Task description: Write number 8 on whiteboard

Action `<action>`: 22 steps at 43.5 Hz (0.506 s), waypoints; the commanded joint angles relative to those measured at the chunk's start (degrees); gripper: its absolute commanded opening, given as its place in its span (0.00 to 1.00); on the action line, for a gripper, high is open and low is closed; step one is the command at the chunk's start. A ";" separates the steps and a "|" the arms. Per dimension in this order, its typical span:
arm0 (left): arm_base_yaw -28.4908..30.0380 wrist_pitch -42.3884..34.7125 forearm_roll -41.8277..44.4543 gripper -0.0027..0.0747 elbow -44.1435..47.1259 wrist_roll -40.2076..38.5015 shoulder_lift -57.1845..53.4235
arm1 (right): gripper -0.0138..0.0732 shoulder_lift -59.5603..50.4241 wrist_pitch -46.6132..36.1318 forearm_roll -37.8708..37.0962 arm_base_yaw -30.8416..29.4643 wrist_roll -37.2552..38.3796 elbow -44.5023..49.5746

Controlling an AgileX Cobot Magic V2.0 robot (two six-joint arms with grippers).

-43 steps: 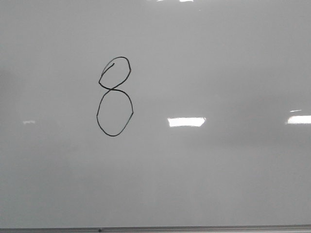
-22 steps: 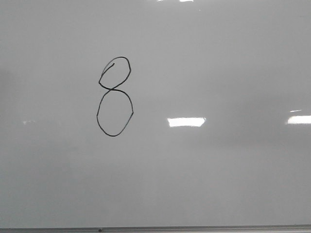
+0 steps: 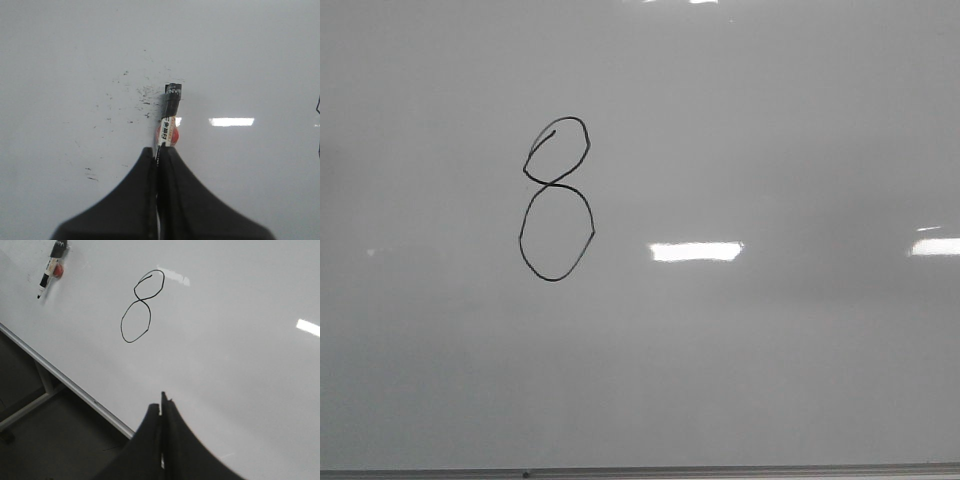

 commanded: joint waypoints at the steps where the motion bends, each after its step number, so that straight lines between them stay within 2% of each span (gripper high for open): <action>1: 0.05 -4.99 -0.09 0.01 0.70 -0.08 -0.67 | 0.08 0.28 -4.51 0.10 -0.37 -0.48 -1.52; 7: 0.05 -4.99 -0.09 0.01 0.70 -0.08 -0.67 | 0.08 -1.26 -10.02 -6.98 -0.37 2.72 -0.23; 10: 0.05 -4.99 -0.09 0.01 0.70 -0.08 -0.67 | 0.08 -3.57 -13.59 -12.35 -0.48 10.38 1.69; 19: 0.05 -4.99 -0.09 0.01 0.70 -0.08 -0.67 | 0.08 -13.21 -24.44 -32.66 -2.78 40.07 11.24; 22: 0.05 -4.99 -0.09 0.01 0.70 -0.08 -0.67 | 0.08 -15.57 -27.47 -38.06 -3.76 45.93 14.14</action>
